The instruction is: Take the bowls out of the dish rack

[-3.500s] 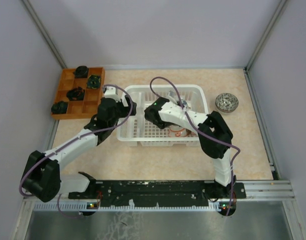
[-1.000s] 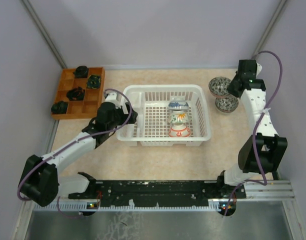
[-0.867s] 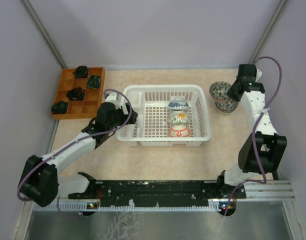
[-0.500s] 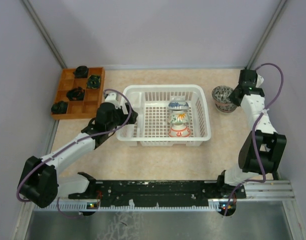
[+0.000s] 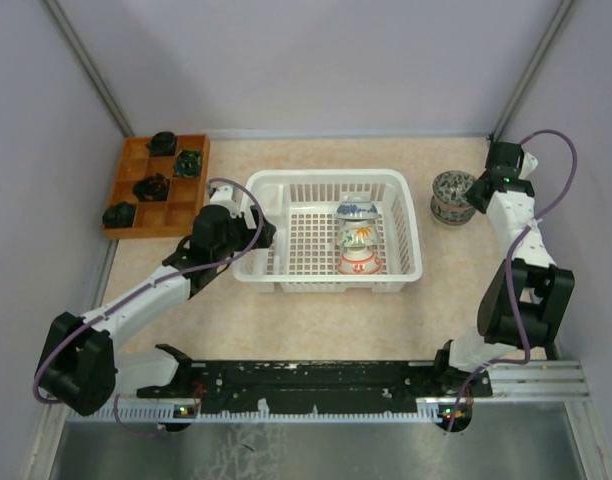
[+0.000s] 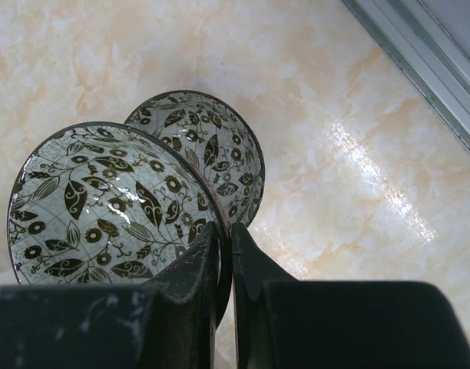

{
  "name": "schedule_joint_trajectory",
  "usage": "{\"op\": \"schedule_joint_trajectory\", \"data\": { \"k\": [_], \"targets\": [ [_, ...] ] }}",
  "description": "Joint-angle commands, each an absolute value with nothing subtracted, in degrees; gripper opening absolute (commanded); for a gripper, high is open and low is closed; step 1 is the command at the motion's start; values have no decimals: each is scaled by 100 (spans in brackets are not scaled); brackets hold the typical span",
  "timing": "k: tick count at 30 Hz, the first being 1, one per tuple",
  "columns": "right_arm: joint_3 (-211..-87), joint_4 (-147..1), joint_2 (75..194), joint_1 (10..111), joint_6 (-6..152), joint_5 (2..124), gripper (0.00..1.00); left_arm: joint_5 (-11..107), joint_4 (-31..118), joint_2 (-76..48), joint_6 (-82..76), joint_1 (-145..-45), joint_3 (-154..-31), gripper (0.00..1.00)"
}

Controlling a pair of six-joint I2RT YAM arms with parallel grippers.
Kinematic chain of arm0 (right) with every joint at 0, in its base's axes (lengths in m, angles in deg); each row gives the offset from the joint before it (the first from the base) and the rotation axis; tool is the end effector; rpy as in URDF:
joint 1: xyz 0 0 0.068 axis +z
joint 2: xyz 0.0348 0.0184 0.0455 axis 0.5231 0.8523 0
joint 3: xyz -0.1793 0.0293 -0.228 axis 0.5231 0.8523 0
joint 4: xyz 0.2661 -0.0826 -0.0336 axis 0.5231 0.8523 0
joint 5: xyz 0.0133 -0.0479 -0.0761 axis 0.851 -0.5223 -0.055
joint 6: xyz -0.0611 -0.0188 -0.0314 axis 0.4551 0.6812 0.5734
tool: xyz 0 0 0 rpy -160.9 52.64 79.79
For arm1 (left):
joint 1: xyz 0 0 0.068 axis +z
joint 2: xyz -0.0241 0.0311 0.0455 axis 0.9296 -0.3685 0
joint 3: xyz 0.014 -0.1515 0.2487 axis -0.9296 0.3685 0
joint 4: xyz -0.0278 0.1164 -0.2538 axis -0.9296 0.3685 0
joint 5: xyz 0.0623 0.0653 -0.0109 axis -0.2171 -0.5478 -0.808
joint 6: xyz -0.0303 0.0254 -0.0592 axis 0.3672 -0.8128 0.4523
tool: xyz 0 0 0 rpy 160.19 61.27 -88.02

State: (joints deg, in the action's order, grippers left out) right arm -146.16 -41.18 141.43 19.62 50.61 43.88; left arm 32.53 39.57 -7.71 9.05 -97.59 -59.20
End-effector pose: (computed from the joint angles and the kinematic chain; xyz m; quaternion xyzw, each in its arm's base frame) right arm 0.3602 -0.0875 0.2889 0.3585 0.8554 -0.0343 0.3722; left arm 0.2646 -0.1395 0.2427 0.0065 0.8385 -0.1930 0.5096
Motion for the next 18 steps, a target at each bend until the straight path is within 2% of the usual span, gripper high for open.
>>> {"op": "schedule_joint_trajectory", "data": {
  "k": [1,18],
  "targets": [
    [-14609,-4651,14212,1889,4994,4351,0,3351,3850,-708,929,-9763,-5927,99],
    [-14453,-4835,14499,1793,5062,4281,0,3404,3829,-657,947,-9756,-5935,99]
  ]
}}
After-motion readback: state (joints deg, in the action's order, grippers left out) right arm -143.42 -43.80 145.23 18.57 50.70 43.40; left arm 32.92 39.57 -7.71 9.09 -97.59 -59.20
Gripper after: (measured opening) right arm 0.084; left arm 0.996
